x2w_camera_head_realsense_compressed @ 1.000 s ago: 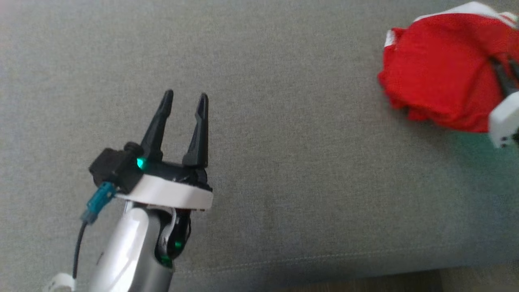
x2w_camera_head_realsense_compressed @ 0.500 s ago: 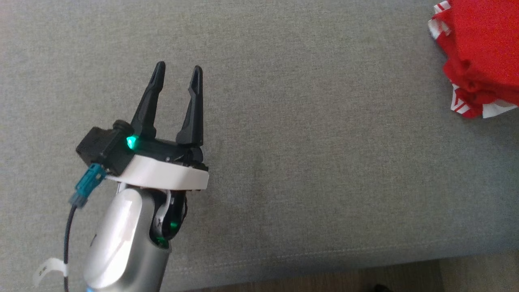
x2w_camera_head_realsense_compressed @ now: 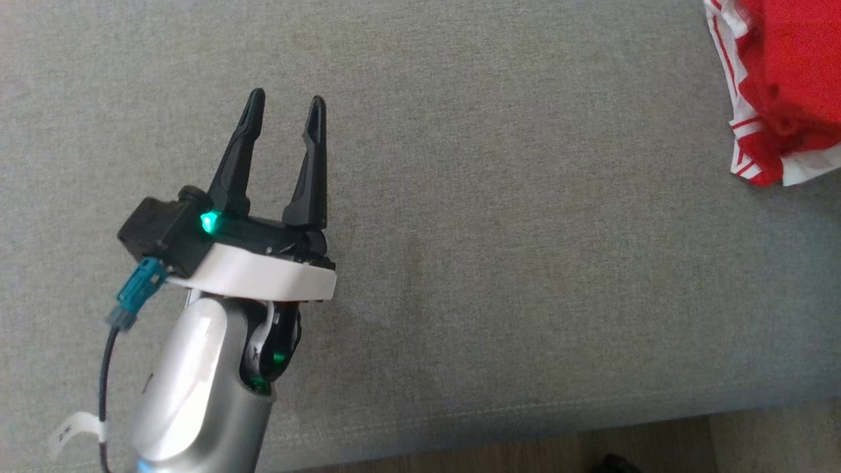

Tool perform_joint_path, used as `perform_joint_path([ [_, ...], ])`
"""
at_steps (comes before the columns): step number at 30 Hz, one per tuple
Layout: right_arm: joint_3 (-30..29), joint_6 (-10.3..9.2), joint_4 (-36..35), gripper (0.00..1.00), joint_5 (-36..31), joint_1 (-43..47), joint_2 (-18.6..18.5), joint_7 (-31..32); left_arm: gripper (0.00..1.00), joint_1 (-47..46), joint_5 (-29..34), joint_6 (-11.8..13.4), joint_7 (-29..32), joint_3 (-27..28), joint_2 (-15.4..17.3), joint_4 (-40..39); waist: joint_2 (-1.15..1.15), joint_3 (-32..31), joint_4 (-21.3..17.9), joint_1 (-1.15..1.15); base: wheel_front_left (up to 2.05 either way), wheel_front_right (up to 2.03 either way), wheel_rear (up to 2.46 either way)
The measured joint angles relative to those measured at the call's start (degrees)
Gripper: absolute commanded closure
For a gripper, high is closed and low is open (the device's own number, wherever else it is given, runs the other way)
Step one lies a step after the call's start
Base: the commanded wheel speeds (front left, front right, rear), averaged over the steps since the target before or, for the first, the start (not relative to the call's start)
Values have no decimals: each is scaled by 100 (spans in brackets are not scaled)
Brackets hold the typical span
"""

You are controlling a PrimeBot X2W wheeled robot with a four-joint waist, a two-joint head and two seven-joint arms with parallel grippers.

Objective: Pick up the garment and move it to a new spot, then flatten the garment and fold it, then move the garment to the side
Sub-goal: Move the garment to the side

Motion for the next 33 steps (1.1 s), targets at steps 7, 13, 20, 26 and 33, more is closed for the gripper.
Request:
perform_joint_path([
  [7,-207,0,-60,0,-99,62,191,-8,0,0,0,0,0,45,0,51,0,-69,-34,0,0,0,0],
  [13,-313,0,-259,0,-121,67,366,-27,0,2,-1,-1,0,45,0,78,0,-161,-35,0,0,0,0],
  [20,-600,0,-666,0,40,80,1203,-459,0,63,-2,1,0,82,0,89,0,-479,-18,0,0,0,0],
  [26,-950,0,-1192,0,322,499,2342,-953,0,282,-58,8,0,164,0,49,0,-908,9,0,0,0,0],
  [33,-1125,0,-1569,0,345,1438,3613,-1306,0,676,-60,58,0,232,2,26,0,-1437,65,0,0,0,0],
])
